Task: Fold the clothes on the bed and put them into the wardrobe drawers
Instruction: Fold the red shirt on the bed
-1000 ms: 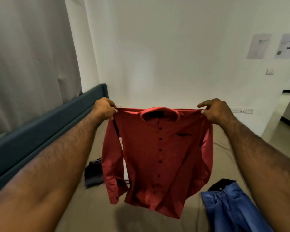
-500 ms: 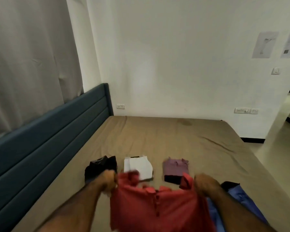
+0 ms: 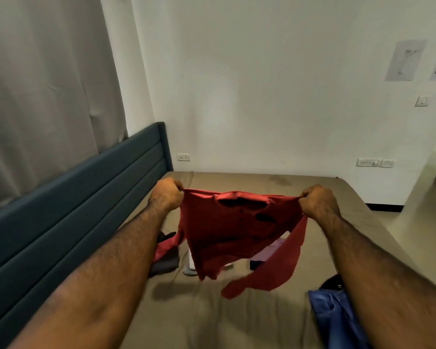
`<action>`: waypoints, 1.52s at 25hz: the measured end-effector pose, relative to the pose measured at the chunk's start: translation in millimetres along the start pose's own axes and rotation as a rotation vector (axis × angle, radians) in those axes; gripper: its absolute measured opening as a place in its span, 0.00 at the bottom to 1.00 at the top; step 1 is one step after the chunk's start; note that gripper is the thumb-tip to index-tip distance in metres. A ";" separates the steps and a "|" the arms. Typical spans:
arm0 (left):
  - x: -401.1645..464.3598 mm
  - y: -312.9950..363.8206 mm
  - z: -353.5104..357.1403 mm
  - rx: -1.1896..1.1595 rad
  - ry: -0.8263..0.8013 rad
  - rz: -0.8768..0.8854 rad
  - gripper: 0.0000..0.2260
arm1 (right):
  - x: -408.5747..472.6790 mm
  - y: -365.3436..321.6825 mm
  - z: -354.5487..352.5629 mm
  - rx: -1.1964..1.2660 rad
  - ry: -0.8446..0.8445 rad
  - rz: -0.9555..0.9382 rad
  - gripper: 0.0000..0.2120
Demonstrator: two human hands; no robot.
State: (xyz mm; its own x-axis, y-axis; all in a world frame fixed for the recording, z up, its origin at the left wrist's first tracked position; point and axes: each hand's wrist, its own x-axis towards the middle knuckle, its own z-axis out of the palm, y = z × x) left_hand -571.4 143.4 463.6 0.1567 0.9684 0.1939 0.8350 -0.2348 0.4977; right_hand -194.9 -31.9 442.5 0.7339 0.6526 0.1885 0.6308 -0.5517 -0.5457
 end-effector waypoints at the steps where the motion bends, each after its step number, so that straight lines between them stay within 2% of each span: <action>1: -1.4 -2.0 -1.6 -0.021 0.059 0.033 0.06 | -3.1 -1.3 -0.5 0.073 0.103 -0.041 0.09; 3: -6.7 -0.2 6.3 -0.152 0.384 0.141 0.08 | -15.7 2.2 6.5 0.238 0.401 -0.209 0.09; 4: -15.1 -4.4 15.1 -0.140 0.455 0.183 0.09 | -24.1 8.4 17.2 0.211 0.371 -0.320 0.09; 5: -24.5 -8.8 32.2 0.003 0.313 0.199 0.10 | -30.7 19.4 30.6 0.100 0.167 -0.420 0.09; 7: -49.2 -33.0 65.8 0.425 -0.305 0.111 0.09 | -46.1 40.8 55.3 -0.362 -0.512 -0.352 0.11; 8: -56.9 -43.2 73.9 0.479 -0.485 0.004 0.08 | -46.2 53.0 62.2 -0.480 -0.596 -0.287 0.13; 9: -51.1 -47.2 77.2 0.482 -0.467 -0.045 0.06 | -38.8 58.5 60.1 -0.459 -0.514 -0.238 0.12; 11: -29.9 -45.3 74.3 0.365 -0.276 -0.077 0.06 | -24.4 55.4 46.3 -0.238 -0.242 -0.140 0.12; 12: -18.3 -35.4 69.8 0.288 -0.246 -0.082 0.06 | -13.8 50.9 38.1 -0.140 -0.153 -0.099 0.12; 14: -7.0 -16.6 76.5 -0.043 -0.246 -0.192 0.06 | -3.5 58.2 31.1 0.015 -0.145 -0.022 0.10; 18: 8.6 18.7 89.8 -0.565 -0.155 -0.381 0.05 | -1.0 83.2 33.0 0.100 -0.121 0.014 0.07; 20: 21.9 38.0 102.2 -0.715 -0.126 -0.392 0.05 | -9.0 95.5 34.1 0.166 -0.064 0.051 0.07; 23: 36.6 85.9 129.9 -0.913 -0.226 -0.371 0.00 | -20.4 125.6 22.6 0.250 0.032 0.099 0.08; 25: 45.2 128.5 156.9 -1.040 -0.267 -0.341 0.05 | -22.5 151.0 4.3 0.349 0.113 0.152 0.10; 28: 48.9 175.3 168.3 -1.089 -0.326 -0.262 0.09 | -38.7 165.4 -19.9 0.594 0.137 0.049 0.12; 30: 50.7 208.4 175.5 -1.027 -0.370 -0.189 0.10 | -61.0 163.1 -46.8 0.778 0.042 -0.064 0.08; 32: 56.3 226.3 173.4 -0.941 -0.386 -0.108 0.11 | -82.3 142.6 -61.7 0.887 -0.207 -0.165 0.06; 35: 65.8 223.5 171.2 -0.802 -0.451 -0.019 0.14 | -110.6 100.7 -45.1 0.772 -0.543 -0.341 0.06; 37: 72.8 198.2 175.4 -0.630 -0.469 0.023 0.13 | -126.2 78.4 -11.2 0.658 -0.679 -0.384 0.07; 38: 86.6 164.5 179.9 -0.525 -0.461 0.025 0.14 | -133.5 60.4 22.4 0.618 -0.731 -0.373 0.07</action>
State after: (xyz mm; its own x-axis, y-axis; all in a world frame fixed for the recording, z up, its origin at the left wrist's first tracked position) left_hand -325.5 203.7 410.2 0.4773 0.8719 -0.1099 0.4807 -0.1544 0.8632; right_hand -260.3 -140.7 366.1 0.0540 0.9985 0.0015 0.3952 -0.0200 -0.9184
